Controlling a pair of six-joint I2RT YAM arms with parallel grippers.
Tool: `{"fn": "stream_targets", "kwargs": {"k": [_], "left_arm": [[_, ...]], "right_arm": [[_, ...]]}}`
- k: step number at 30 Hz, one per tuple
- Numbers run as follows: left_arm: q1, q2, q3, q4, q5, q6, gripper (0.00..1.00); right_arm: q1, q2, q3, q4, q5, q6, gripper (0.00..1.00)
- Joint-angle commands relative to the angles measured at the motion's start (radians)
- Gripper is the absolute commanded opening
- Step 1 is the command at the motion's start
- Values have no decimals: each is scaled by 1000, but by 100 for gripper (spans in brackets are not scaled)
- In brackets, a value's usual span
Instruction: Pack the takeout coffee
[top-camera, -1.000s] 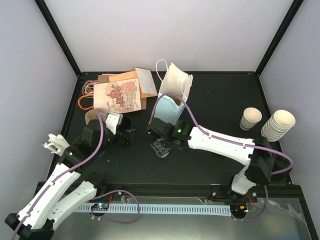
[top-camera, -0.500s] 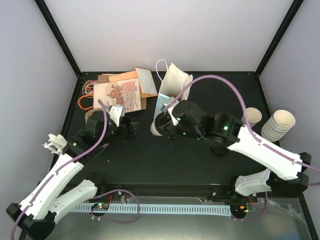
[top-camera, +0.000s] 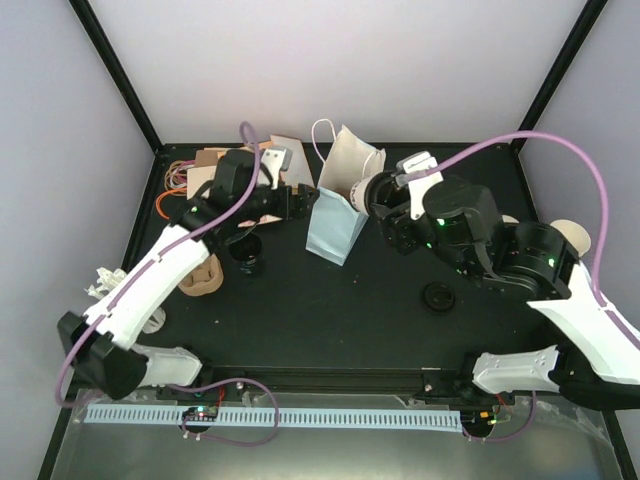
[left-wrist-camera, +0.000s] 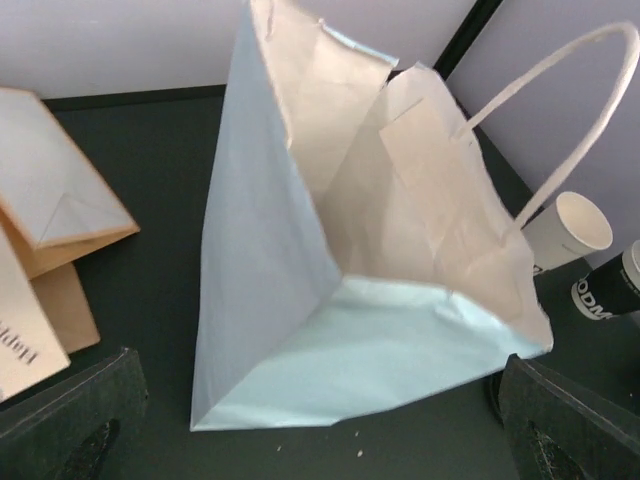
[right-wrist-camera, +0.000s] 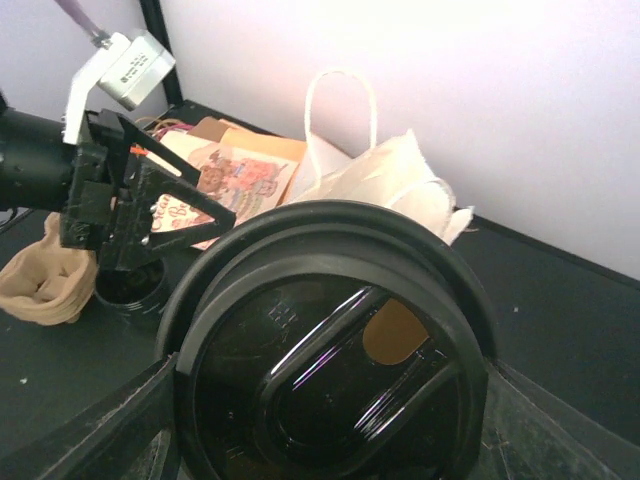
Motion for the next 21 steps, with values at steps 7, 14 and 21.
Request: {"fn": "stream_targets", "kwargs": {"k": [7,14,21], "left_arm": [[-24,245,320,-111,23,8,91],[-30,347,406,-163,-28,1,89],[-34,511,618,-361,-38,13,84]], "right_arm": [[-4,-86,-6,-24,114,-21,68],[-3,-128,-53,-7,107,-15,68],[-4,-143,-75,-1,93,-14,68]]}}
